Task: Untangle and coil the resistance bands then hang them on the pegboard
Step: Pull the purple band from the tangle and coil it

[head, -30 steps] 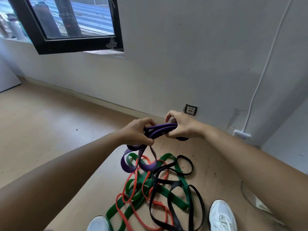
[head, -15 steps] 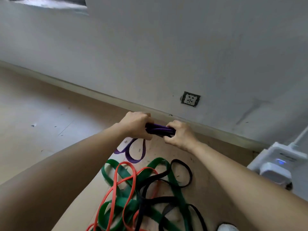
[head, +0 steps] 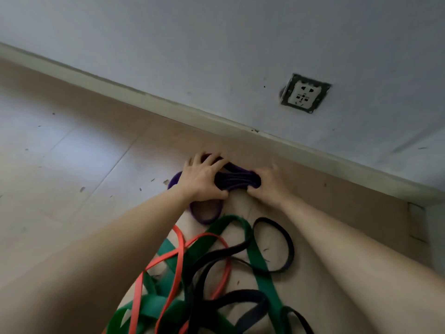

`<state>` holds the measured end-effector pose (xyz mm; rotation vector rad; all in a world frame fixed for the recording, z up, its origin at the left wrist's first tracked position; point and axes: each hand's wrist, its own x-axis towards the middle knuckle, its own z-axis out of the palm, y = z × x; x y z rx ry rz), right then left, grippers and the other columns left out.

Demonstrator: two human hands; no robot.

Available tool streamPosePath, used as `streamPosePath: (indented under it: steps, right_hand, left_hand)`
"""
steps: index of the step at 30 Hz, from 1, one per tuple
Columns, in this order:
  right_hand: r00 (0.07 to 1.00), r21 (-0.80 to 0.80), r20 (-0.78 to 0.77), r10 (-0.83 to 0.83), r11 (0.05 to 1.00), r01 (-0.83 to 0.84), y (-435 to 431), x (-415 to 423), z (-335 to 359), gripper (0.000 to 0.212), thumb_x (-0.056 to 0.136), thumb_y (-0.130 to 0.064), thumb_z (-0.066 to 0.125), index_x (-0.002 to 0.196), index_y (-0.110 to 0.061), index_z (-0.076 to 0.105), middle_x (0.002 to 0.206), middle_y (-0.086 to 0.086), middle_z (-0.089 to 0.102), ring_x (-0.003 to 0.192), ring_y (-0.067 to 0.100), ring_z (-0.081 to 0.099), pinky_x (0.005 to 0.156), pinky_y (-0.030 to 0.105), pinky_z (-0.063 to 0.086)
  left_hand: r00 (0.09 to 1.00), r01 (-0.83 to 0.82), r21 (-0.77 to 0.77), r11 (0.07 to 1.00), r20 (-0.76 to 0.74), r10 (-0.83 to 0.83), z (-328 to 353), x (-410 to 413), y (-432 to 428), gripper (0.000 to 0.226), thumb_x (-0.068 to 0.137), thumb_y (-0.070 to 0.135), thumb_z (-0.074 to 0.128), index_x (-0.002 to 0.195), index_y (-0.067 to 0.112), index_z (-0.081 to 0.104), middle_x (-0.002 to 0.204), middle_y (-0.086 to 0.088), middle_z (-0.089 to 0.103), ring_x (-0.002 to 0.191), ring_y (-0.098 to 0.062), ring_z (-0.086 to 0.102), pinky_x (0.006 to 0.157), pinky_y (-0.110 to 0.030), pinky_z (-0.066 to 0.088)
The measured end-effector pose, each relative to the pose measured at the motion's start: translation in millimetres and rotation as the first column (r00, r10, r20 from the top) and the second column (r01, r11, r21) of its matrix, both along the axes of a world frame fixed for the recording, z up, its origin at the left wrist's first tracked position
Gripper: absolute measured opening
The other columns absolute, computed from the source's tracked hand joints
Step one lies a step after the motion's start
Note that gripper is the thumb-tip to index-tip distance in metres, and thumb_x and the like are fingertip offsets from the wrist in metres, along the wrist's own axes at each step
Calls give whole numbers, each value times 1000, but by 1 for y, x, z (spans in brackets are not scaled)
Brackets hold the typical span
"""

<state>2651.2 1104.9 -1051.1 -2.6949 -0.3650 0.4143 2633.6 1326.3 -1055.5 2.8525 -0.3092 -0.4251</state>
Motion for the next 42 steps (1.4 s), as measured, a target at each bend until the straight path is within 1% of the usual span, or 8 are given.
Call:
streamPosePath:
  steps: [4,12,15,20,30,35,39,42]
  right_hand:
    - [999,-89,-37,-8,996,5,-10,-3,-11,76,80,-43,69,150,-26,44,135,9,48,130,34,38,107,44,33]
    - [998,-49,37,45,998,-43,-23,2,-10,73,80,-45,75,145,-22,50,135,3,55,125,27,47,102,39,43]
    - [996,-25,52,75,997,-74,-24,4,-12,53,82,-42,74,131,-25,61,121,-1,60,116,25,50,90,35,44]
    - [986,-2,149,79,997,-79,-20,13,-13,27,90,-36,70,116,-29,68,108,-7,62,106,19,49,84,34,40]
    - [968,-59,185,-171,981,185,-28,20,-20,48,87,-42,73,127,-18,60,121,9,63,112,30,52,92,43,49]
    - [983,-82,66,-170,981,175,-30,17,-13,93,77,-43,79,154,-20,32,147,11,47,132,37,41,110,48,38]
    - [988,-143,40,-149,978,153,-28,2,-4,114,75,-40,83,160,-19,10,165,8,17,148,36,19,122,51,22]
    - [983,-30,137,-124,991,129,-17,-34,7,93,77,-30,80,155,-19,30,153,9,30,138,36,30,117,51,30]
  left_hand:
    - [997,-33,39,999,-65,36,-2,-9,5,134,58,76,71,159,35,-6,170,-2,-1,154,-40,1,119,-68,13]
    - [966,-250,47,967,-49,253,-2,-65,21,139,42,80,66,156,32,1,161,-5,12,149,-40,6,110,-67,32]
    - [969,-247,12,969,-15,247,2,-62,30,121,50,71,69,152,26,21,150,-5,27,137,-34,21,94,-49,52]
    - [976,-67,54,996,212,54,1,-28,47,43,82,49,68,118,26,67,125,-2,55,110,-25,42,71,-32,44]
    - [965,-60,67,996,260,40,-3,8,21,54,92,40,68,141,26,51,145,-5,53,136,-32,44,103,-47,43]
    - [970,-92,-42,995,221,100,-2,-30,36,79,83,38,78,151,23,42,154,-7,45,136,-33,43,104,-47,48]
    - [967,-198,-185,963,125,222,9,-76,42,65,87,40,73,146,25,49,152,-2,47,135,-26,40,104,-40,45]
    - [951,-290,-236,927,36,307,19,-117,48,45,90,45,67,132,31,60,147,1,51,135,-23,38,104,-41,42]
